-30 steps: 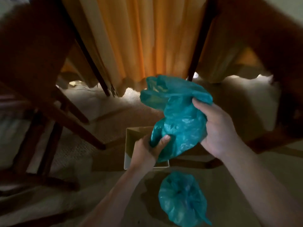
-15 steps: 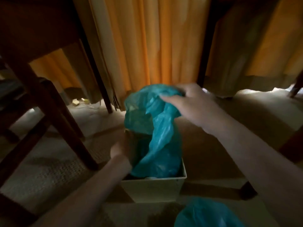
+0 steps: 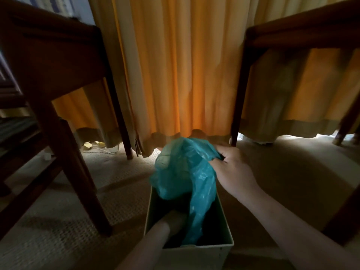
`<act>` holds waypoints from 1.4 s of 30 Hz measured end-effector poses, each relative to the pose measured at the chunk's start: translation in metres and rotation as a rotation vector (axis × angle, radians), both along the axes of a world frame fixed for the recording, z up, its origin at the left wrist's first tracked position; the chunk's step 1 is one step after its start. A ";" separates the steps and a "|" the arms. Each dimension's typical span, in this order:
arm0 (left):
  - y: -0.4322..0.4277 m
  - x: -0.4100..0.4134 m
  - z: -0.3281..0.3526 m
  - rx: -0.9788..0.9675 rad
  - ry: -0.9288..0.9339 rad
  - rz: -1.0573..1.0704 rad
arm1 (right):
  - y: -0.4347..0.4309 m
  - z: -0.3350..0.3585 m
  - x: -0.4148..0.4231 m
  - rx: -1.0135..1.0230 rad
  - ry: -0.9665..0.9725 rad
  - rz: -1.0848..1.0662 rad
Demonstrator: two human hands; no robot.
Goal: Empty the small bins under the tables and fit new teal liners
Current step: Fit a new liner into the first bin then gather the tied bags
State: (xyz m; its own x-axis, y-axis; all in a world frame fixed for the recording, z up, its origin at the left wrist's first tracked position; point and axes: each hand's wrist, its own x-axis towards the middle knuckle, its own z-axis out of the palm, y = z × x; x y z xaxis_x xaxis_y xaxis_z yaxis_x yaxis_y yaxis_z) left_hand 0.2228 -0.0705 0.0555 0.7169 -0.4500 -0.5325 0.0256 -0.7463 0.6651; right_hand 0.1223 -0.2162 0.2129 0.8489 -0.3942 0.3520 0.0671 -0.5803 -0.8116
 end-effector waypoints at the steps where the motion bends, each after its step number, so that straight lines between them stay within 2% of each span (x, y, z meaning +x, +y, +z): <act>1: 0.003 -0.002 0.001 0.031 -0.003 -0.040 | 0.004 0.000 0.002 0.009 -0.006 0.020; 3: 0.002 -0.002 0.007 -0.041 -0.009 0.017 | 0.010 -0.009 0.003 -0.139 0.067 0.079; 5: 0.006 -0.002 0.021 -0.267 0.037 0.244 | 0.014 -0.026 0.003 -0.401 0.222 0.131; 6: 0.009 0.000 0.029 -0.415 0.118 0.377 | 0.014 -0.033 0.001 -0.461 0.303 0.141; 8: 0.019 0.006 0.054 -0.647 0.378 0.521 | 0.014 -0.044 -0.004 -0.447 0.406 0.169; 10: 0.030 0.008 0.083 -0.756 0.585 0.497 | 0.015 -0.048 -0.006 -0.447 0.436 0.218; 12: 0.036 0.007 0.098 -0.782 0.656 0.424 | 0.016 -0.048 -0.008 -0.391 0.458 0.280; 15: 0.034 -0.002 0.095 -0.800 0.579 0.406 | 0.020 -0.049 -0.007 -0.265 0.526 0.355; 17: 0.031 -0.005 0.092 -0.774 0.500 0.422 | 0.025 -0.047 -0.008 -0.063 0.527 0.381; 19: 0.029 -0.003 0.089 -0.791 0.470 0.414 | 0.030 -0.045 -0.006 0.217 0.519 0.316; 21: 0.028 -0.001 0.091 -0.799 0.443 0.370 | 0.033 -0.043 -0.004 0.314 0.541 0.202; 26: 0.023 -0.005 0.092 -0.773 0.333 0.352 | 0.020 -0.048 0.000 0.236 0.552 0.121; 30: 0.034 0.002 0.092 -0.596 0.079 0.288 | -0.010 -0.060 0.002 0.148 0.558 0.027; 31: 0.039 0.006 0.093 -0.498 -0.051 0.245 | -0.018 -0.064 0.003 0.102 0.546 -0.010; 34: 0.054 0.017 0.097 -0.035 -0.569 0.058 | -0.042 -0.068 0.001 -0.039 0.561 -0.104; 36: 0.059 0.022 0.098 0.113 -0.696 0.042 | -0.059 -0.069 -0.003 -0.094 0.586 -0.153; 38: 0.062 0.024 0.098 0.121 -0.672 0.058 | -0.072 -0.068 -0.007 -0.127 0.639 -0.169; 39: 0.062 0.024 0.100 0.064 -0.611 0.081 | -0.076 -0.066 -0.008 -0.168 0.690 -0.162; 42: 0.059 0.016 0.107 -0.314 -0.200 0.299 | -0.072 -0.048 -0.017 -0.435 1.081 -0.096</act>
